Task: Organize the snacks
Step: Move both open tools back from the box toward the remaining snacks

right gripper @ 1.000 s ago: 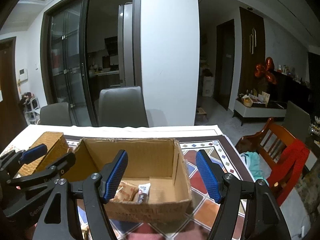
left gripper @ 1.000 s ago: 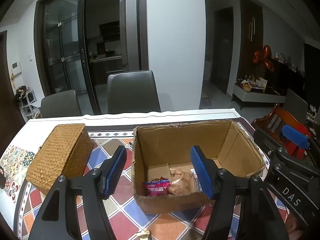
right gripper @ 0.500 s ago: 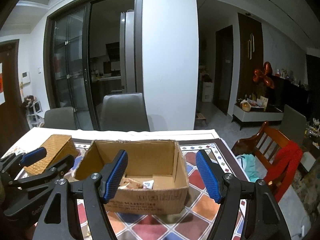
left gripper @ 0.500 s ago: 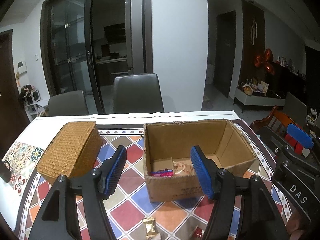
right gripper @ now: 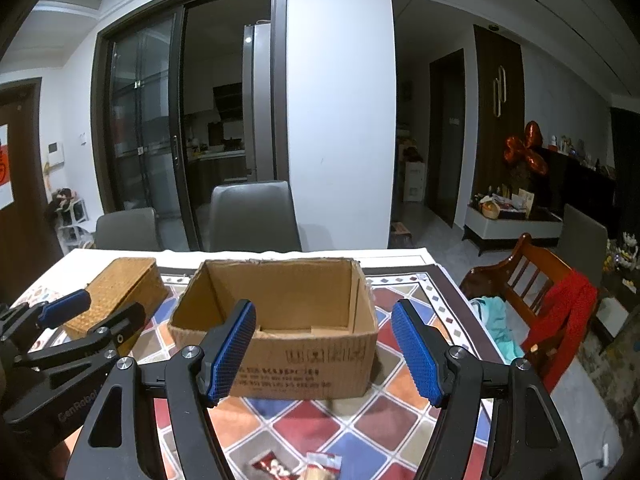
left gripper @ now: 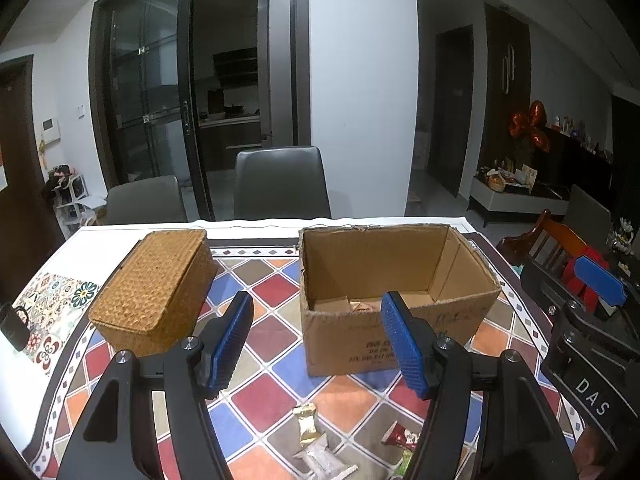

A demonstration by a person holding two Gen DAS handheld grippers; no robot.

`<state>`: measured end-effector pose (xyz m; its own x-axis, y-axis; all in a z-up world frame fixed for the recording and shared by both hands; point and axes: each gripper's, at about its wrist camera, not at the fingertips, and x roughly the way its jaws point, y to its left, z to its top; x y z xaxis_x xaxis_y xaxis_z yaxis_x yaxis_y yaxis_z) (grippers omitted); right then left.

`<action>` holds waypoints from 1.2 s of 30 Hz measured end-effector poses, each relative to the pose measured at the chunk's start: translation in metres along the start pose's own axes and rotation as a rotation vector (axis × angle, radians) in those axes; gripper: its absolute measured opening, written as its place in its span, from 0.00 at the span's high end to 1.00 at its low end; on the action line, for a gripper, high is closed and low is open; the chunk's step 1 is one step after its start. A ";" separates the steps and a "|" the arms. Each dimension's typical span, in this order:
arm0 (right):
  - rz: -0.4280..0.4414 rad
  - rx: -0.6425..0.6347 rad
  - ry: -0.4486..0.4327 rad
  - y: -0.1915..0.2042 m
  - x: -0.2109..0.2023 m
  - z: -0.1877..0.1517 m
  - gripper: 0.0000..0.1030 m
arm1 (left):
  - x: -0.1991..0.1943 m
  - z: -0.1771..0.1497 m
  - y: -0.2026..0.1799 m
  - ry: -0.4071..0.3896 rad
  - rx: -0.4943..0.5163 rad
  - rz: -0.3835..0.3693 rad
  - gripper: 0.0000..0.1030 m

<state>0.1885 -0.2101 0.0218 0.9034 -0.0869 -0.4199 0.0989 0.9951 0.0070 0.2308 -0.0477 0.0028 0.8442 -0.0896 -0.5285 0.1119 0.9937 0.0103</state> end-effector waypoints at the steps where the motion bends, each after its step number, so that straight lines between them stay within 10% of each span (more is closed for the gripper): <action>1: 0.001 -0.001 0.000 0.001 -0.002 -0.001 0.31 | -0.002 -0.002 0.000 0.000 -0.001 0.000 0.36; 36: 0.009 0.011 0.095 0.016 -0.025 -0.056 0.31 | -0.022 -0.071 0.010 0.091 -0.003 0.009 0.36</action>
<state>0.1436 -0.1891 -0.0185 0.8605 -0.0721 -0.5043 0.0958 0.9952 0.0211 0.1759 -0.0307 -0.0458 0.7941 -0.0741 -0.6032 0.1024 0.9947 0.0127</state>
